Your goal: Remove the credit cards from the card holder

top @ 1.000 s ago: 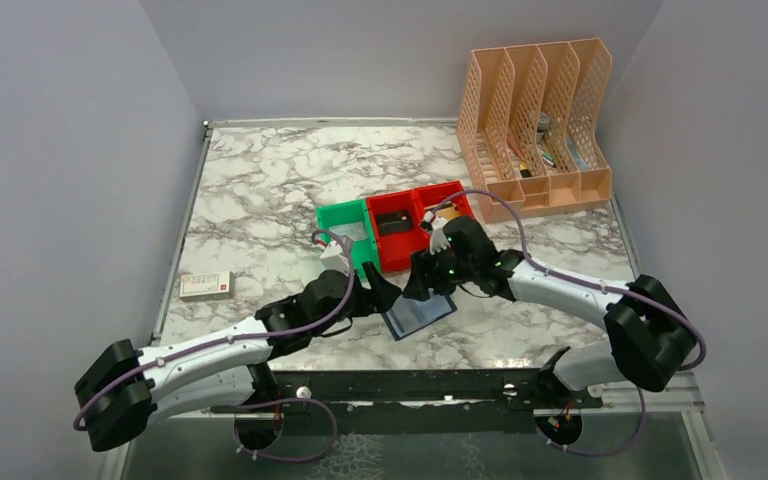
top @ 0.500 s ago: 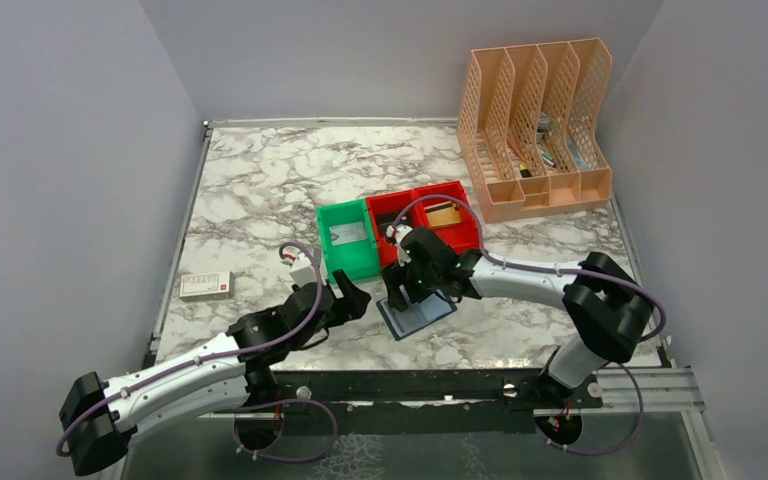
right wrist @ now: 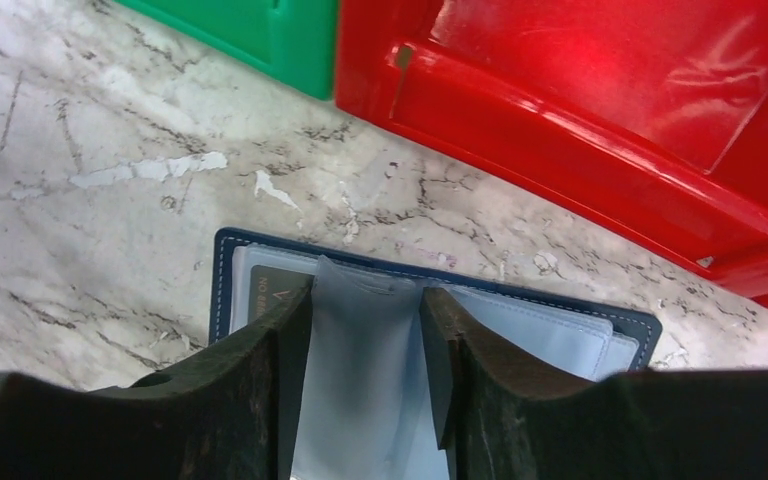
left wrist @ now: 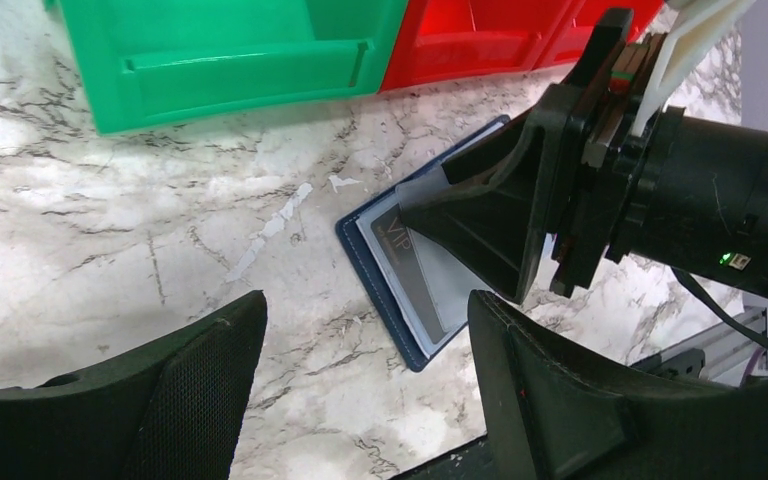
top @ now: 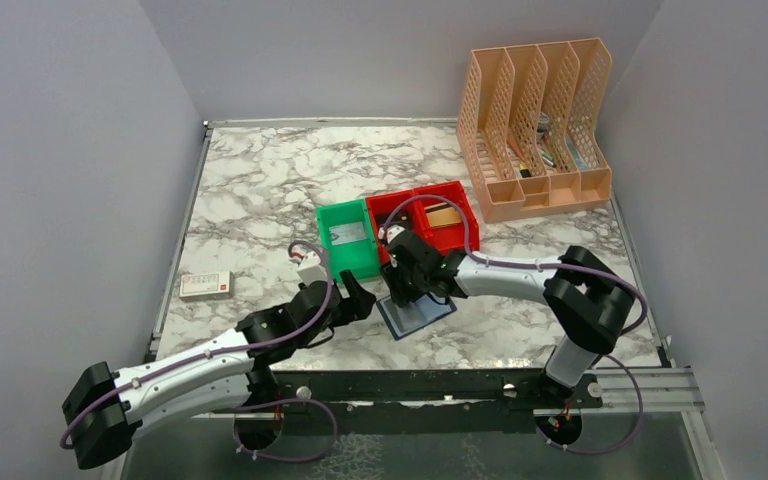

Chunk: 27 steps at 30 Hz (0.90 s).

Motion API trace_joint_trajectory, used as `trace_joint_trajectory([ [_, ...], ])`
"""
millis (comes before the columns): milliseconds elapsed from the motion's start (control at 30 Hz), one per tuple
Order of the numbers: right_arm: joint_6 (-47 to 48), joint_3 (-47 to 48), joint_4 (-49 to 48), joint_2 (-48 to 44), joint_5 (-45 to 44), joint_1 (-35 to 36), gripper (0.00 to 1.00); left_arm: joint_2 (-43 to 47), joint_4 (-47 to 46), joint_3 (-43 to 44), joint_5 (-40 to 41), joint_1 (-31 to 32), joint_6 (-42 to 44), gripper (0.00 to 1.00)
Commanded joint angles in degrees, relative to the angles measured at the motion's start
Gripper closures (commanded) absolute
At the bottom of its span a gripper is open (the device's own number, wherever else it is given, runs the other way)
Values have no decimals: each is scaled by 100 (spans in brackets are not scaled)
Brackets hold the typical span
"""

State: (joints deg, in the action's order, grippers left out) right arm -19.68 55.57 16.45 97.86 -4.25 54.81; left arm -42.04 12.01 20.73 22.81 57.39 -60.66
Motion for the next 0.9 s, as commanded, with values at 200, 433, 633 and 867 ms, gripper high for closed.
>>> trace_joint_trajectory([
  [200,-525,-769,-671,-440,1389,-698,65,-747,-1700,-68,-1037,10,430,24],
  [433,-837,-1376,-1562,-546,3148,-1653,67,-1628,-3152,-219,-1522,9,345,24],
  [633,-1139,-1858,-2296,-423,4159,-2263,68,-2649,-3958,64,-1860,16,456,23],
  [867,-1294,-2092,-2745,-288,4542,-2550,68,-3830,-4829,542,-2337,34,538,23],
])
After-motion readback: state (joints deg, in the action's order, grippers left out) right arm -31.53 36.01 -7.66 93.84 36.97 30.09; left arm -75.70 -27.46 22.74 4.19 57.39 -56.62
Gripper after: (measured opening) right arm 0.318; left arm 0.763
